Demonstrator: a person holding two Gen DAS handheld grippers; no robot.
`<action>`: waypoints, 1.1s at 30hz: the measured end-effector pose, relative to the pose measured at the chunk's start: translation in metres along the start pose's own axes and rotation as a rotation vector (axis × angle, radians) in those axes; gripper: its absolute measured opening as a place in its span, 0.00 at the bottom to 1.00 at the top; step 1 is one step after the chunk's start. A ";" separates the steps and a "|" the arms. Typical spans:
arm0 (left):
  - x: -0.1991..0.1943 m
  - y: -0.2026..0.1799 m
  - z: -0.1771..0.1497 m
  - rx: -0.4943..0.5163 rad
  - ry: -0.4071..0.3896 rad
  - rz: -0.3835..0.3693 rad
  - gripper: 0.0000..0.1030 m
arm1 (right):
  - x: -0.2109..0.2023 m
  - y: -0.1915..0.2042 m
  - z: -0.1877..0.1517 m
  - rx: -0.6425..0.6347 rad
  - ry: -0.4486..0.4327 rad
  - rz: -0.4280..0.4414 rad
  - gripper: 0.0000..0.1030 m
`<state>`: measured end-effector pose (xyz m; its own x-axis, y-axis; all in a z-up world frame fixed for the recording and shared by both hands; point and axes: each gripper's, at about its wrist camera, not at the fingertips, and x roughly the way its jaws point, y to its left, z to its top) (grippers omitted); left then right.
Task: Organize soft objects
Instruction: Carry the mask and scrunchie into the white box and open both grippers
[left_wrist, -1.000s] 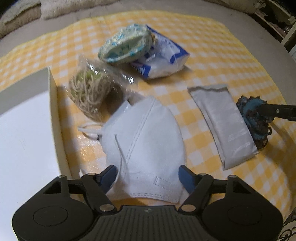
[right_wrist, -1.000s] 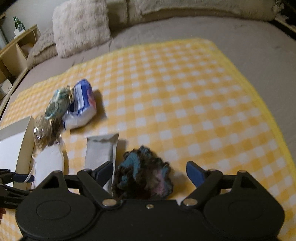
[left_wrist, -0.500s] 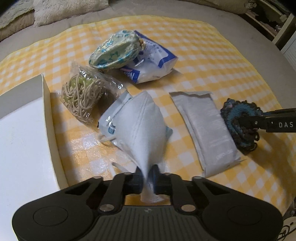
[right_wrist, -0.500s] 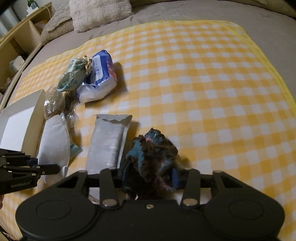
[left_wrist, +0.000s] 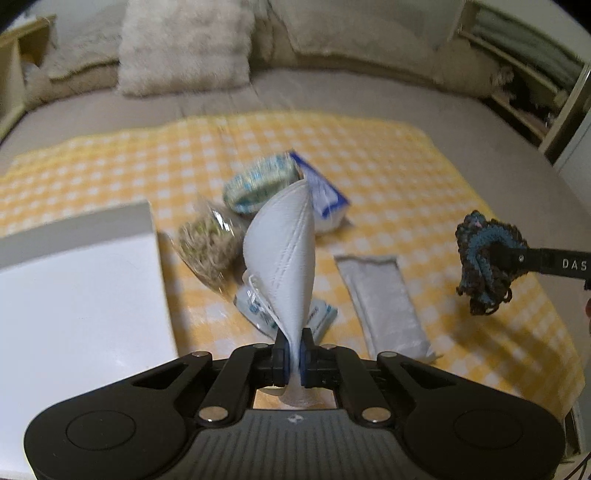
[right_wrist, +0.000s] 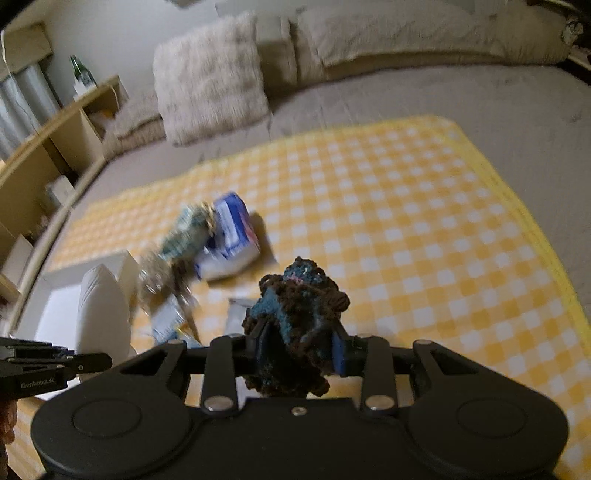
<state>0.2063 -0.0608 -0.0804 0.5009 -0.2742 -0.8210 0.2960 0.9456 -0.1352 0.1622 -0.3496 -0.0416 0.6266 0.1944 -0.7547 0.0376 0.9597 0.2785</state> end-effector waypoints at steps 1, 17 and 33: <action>-0.007 0.001 0.000 -0.004 -0.019 -0.001 0.05 | -0.005 0.001 0.001 0.004 -0.017 0.008 0.33; -0.088 0.013 -0.007 -0.039 -0.215 0.092 0.06 | -0.035 0.074 0.002 -0.072 -0.118 0.165 0.33; -0.102 0.128 -0.024 -0.175 -0.187 0.223 0.06 | 0.014 0.190 0.003 -0.204 -0.045 0.284 0.33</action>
<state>0.1740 0.0919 -0.0273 0.6828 -0.0692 -0.7273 0.0261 0.9972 -0.0703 0.1804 -0.1647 0.0025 0.6238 0.4545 -0.6358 -0.2965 0.8903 0.3455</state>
